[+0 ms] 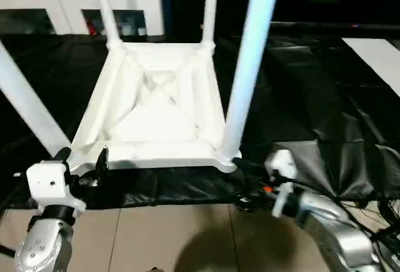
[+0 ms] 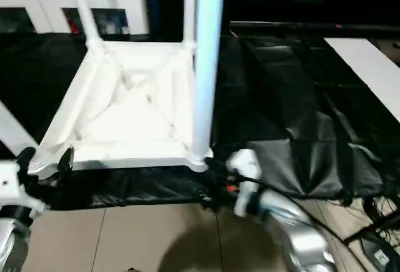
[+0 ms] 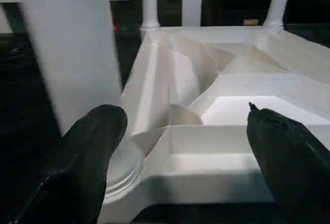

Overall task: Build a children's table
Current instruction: Rotate leg to tighten, then flip table

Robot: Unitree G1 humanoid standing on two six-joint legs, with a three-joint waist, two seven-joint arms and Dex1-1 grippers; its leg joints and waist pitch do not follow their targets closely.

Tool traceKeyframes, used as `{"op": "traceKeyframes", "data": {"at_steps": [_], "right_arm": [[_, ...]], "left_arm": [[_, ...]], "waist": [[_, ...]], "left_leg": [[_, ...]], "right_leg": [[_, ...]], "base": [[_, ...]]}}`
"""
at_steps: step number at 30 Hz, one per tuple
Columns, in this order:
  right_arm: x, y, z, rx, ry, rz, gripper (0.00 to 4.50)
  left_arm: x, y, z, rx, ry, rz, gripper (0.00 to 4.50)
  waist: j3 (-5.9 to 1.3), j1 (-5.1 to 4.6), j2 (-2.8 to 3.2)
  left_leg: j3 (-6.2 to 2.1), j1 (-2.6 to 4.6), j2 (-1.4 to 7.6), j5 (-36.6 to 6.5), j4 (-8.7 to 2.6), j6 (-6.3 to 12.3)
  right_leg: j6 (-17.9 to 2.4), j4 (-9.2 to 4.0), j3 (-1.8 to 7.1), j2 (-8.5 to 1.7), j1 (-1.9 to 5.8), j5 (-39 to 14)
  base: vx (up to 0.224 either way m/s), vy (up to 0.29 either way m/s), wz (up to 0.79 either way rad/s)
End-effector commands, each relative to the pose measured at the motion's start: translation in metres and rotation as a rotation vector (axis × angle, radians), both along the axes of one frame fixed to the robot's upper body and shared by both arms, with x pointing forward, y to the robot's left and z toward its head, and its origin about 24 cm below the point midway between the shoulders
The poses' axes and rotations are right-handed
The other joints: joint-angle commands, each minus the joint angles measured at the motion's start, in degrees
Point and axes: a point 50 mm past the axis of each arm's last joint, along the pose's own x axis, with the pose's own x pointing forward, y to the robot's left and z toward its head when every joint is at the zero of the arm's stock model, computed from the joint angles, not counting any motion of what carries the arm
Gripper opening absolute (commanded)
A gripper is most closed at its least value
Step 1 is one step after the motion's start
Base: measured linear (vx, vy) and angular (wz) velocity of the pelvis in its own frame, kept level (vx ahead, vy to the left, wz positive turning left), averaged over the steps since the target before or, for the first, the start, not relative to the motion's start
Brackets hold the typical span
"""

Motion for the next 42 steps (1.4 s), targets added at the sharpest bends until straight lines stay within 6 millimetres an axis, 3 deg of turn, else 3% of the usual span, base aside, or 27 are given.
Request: {"op": "traceKeyframes", "data": {"at_steps": [1,6,9,11,12,17,18,21,22,23,24,25,30,31,32,33,35,37,42], "right_arm": [[0.005,0.003,0.0,-0.012,-0.019,-0.009,4.5],[0.009,0.013,0.002,0.012,-0.031,0.003,4.5],[0.011,0.018,0.003,0.024,-0.039,0.013,4.5],[0.012,0.019,0.003,0.028,-0.044,0.017,4.5],[0.013,0.02,0.003,0.03,-0.045,0.017,4.5],[0.019,0.025,0.004,0.033,-0.056,0.019,4.5],[0.021,0.026,0.004,0.032,-0.059,0.019,4.5],[0.026,0.028,0.006,0.029,-0.069,0.024,4.5],[0.026,0.028,0.006,0.029,-0.069,0.024,4.5],[0.029,0.029,0.007,0.024,-0.074,0.028,4.5],[0.03,0.029,0.007,0.022,-0.074,0.028,4.5],[0.034,0.031,0.007,0.011,-0.079,0.033,4.5],[0.043,0.031,0.005,-0.026,-0.076,0.032,4.5],[0.046,0.029,0.004,-0.032,-0.072,0.024,4.5],[0.048,0.027,0.004,-0.034,-0.071,0.017,4.5],[0.049,0.026,0.005,-0.034,-0.072,0.018,4.5],[0.051,0.029,0.011,-0.016,-0.085,0.039,4.5],[0.052,0.033,0.012,-0.011,-0.102,0.068,4.5],[0.047,0.042,0.014,0.028,-0.114,0.131,4.5]], "left_arm": [[-0.008,0.006,0.005,0.024,-0.029,0.068,4.4],[-0.017,0.013,0.01,0.043,-0.097,0.166,4.4],[-0.011,0.02,0.011,0.024,-0.098,0.182,4.4],[0.0,0.023,0.011,-0.003,-0.09,0.124,4.4],[0.006,0.023,0.01,-0.023,-0.078,0.086,4.4],[0.035,0.028,0.008,-0.091,-0.041,-0.095,4.4],[0.04,0.029,0.007,-0.09,-0.024,-0.114,4.4],[0.055,0.037,0.007,-0.07,0.001,-0.146,4.4],[0.055,0.037,0.007,-0.07,0.001,-0.146,4.4],[0.063,0.042,0.007,-0.064,0.014,-0.144,4.4],[0.065,0.044,0.007,-0.063,0.019,-0.14,4.4],[0.075,0.048,0.009,-0.067,0.032,-0.132,4.4],[0.09,0.047,0.013,-0.133,0.04,-0.135,4.24],[0.094,0.042,0.013,-0.156,0.044,-0.149,4.05],[0.096,0.037,0.012,-0.171,0.057,-0.163,4.05],[0.097,0.034,0.012,-0.161,0.069,-0.177,4.05],[0.1,0.027,0.013,-0.12,0.094,-0.201,3.93],[0.101,0.023,0.014,-0.119,0.115,-0.208,3.68],[0.097,0.02,0.014,-0.103,0.153,-0.206,3.34]], "waist": [[-1.89,0.54,0.36],[-1.44,1.4,0.33],[-1.3,1.88,0.23],[-1.26,2.37,0.28],[-1.39,2.72,0.42],[-1.66,2.8,0.58],[-1.78,2.79,0.81],[-2.11,2.31,0.41],[-2.28,2.3,0.6],[-2.3,2.21,0.17],[-2.5,2.22,0.21],[-2.61,2.01,-0.27],[-2.94,2.28,0.24],[-2.91,2.2,0.26],[-2.84,2.05,-0.25],[-2.7,2.26,-0.26],[-2.52,2.42,-0.65],[-2.47,2.45,-0.36],[-2.46,2.59,-0.49]], "left_leg": [[-3.27,0.06,6.94,-13.89,-5.76,0.95],[-3.36,0.57,6.96,-19.37,-6.11,-1.47],[-3.43,0.87,6.86,-21.41,-6.22,-2.66],[-3.39,1.07,6.8,-21.47,-6.31,-3.18],[-3.22,1.6,6.64,-21.93,-6.23,-3.69],[-3.47,0.93,6.46,-20.3,-6.67,-4.73],[-3.4,1.09,6.5,-19.87,-6.61,-5.04],[-3.36,0.88,6.41,-17.3,-6.5,-4.65],[-3.35,0.84,6.45,-15.51,-6.39,-4.3],[-3.3,0.7,6.58,-14.4,-6.4,-3.91],[-3.15,0.86,6.37,-12.26,-6.13,-3.15],[-2.99,0.78,6.21,-10.56,-5.94,-2.32],[-2.73,0.64,6.36,-7.38,-5.42,-1.16],[-2.59,0.63,6.37,-7.79,-5.39,-1.26],[-2.52,0.61,6.4,-8.05,-5.44,-1.2],[-2.46,0.65,6.49,-8.89,-5.44,-1.16],[-2.44,0.54,6.67,-9.85,-5.53,-0.92],[-2.59,0.58,6.82,-10.53,-5.65,-1.13],[-2.63,0.51,6.89,-10.73,-5.7,-1.36]], "right_leg": [[-12.36,-3.09,4.16,-6.22,1.27,-5.66],[-10.33,-4.03,4.47,-6.37,0.79,-13.65],[-9.09,-4.23,4.65,-6.39,0.4,-16.64],[-8.67,-4.25,4.72,-6.27,0.21,-16.72],[-8.53,-4.24,4.75,-6.0,-0.26,-16.18],[-8.49,-3.47,4.68,-6.12,0.24,-12.77],[-8.89,-3.22,4.65,-6.07,0.17,-11.26],[-9.84,-2.83,4.52,-6.19,0.61,-7.67],[-10.56,-2.46,4.47,-6.23,0.78,-4.98],[-10.87,-2.37,4.42,-6.26,0.96,-3.5],[-11.62,-1.98,4.33,-6.16,0.89,-1.14],[-12.22,-1.81,4.28,-6.15,1.02,0.57],[-14.29,-1.21,4.14,-6.37,0.97,4.56],[-14.85,-1.16,4.13,-6.4,0.85,4.6],[-15.11,-1.28,4.16,-6.38,0.95,4.1],[-15.48,-1.41,4.24,-6.55,0.87,2.45],[-14.85,-1.58,4.43,-6.76,0.96,-0.6],[-14.11,-1.71,4.4,-6.72,0.84,-2.66],[-14.38,-1.67,4.34,-6.61,0.83,-2.25]], "base": [[0.0,0.0,0.0],[0.0,0.0,0.0],[0.0,0.0,0.0],[0.0,0.0,0.0],[0.0,0.0,0.0],[0.0,0.0,0.0],[0.0,0.0,0.0],[0.0,0.0,0.0],[0.0,0.0,0.0],[0.0,0.0,0.0],[0.0,0.0,0.0],[0.0,0.0,0.0],[0.0,0.0,0.0],[0.0,0.0,0.0],[0.0,0.0,0.0],[0.0,0.0,0.0],[0.0,0.0,0.0],[0.0,0.0,0.0],[0.0,0.0,0.0]]}}
